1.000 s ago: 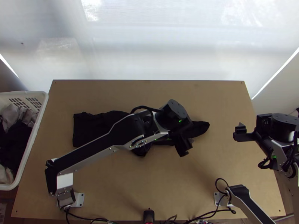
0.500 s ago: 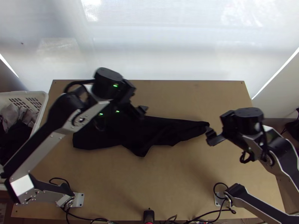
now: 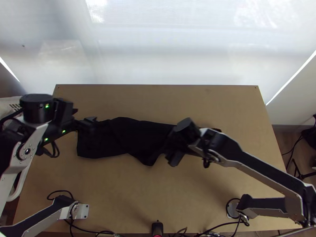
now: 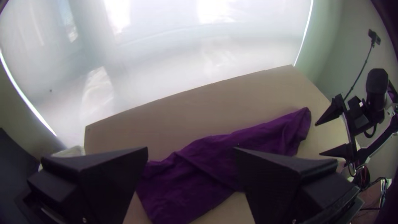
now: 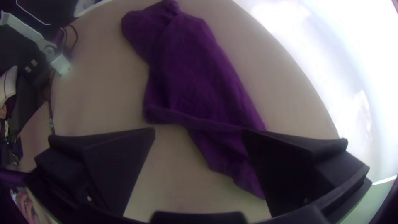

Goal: Fold the t-shirt

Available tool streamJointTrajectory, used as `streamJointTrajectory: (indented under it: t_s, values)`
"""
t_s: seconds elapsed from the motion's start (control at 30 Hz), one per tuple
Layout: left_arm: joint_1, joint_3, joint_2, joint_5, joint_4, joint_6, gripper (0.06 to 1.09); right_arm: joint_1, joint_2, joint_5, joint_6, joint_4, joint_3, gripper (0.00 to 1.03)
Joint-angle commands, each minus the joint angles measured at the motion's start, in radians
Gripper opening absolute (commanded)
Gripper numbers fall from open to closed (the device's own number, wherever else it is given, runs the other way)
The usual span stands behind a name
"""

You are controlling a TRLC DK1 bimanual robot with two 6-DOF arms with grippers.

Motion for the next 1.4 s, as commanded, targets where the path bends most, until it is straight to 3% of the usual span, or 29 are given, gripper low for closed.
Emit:
streamJointTrajectory:
  t_s: [0.0,0.83,1.03,1.37]
  values:
    - [0.126,-0.186,-0.154,0.001,0.004,0.017,1.03,0.124,0.199,-0.007,0.035,0.113,0.052,0.97]
    - [0.131,-0.359,-0.225,0.010,0.062,0.010,1.03,0.150,0.451,-0.016,0.050,0.245,0.038,0.95]
    - [0.135,-0.371,-0.228,0.010,0.070,0.019,1.03,0.142,0.448,-0.015,0.044,0.245,0.039,0.80]
    - [0.135,-0.387,-0.226,0.010,0.090,0.019,1.03,0.138,0.440,-0.016,0.005,0.243,0.021,0.08]
